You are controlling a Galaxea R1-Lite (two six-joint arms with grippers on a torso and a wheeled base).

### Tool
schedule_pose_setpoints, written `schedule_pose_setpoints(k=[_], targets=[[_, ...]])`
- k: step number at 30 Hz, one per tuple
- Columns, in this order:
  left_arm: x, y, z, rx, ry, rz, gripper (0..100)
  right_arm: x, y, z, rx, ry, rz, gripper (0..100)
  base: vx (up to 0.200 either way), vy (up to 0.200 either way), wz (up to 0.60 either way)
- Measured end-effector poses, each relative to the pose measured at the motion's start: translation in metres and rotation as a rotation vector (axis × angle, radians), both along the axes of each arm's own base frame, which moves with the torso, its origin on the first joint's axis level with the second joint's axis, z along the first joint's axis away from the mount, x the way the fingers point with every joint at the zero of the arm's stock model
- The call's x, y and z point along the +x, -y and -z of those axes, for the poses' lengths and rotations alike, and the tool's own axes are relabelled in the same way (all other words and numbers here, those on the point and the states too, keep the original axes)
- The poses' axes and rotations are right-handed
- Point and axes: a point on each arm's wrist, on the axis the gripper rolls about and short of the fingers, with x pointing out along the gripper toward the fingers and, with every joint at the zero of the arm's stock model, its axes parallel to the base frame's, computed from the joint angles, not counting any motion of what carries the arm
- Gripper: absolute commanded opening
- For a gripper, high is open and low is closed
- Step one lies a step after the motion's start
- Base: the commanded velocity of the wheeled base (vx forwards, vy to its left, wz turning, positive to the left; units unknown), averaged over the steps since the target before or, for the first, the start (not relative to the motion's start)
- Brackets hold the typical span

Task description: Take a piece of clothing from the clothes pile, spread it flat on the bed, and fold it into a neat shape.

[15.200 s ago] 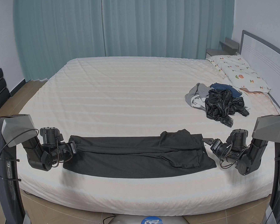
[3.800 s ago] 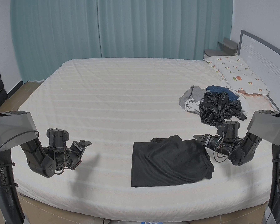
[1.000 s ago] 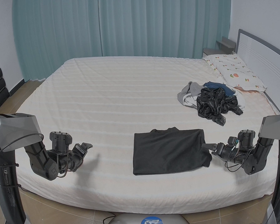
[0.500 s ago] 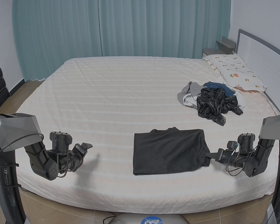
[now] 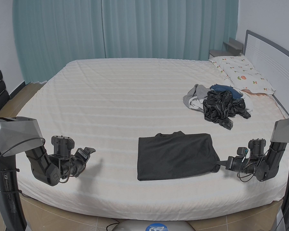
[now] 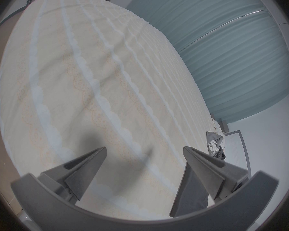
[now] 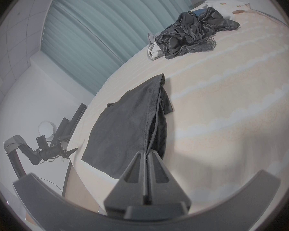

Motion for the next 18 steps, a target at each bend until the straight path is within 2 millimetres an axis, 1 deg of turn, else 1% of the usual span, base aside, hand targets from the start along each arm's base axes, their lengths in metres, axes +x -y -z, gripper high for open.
schedule_pose_setpoints(k=[9, 10, 18], targets=[[0.0000, 0.0000, 0.0000, 0.000, 0.000, 0.000, 100, -0.0035, 0.0037, 0.0053, -0.037, -0.026, -0.018, 0, 0.000, 0.000, 0.00], [0.0002, 0.0000, -0.0001, 0.000, 0.001, 0.000, 100, -0.0035, 0.0037, 0.0055, -0.039, -0.025, -0.019, 100, 0.000, 0.000, 0.00], [0.0005, 0.0000, -0.0003, 0.000, 0.002, -0.001, 100, -0.0026, 0.0064, 0.0033, -0.025, -0.009, -0.031, 100, 0.000, 0.000, 0.00]])
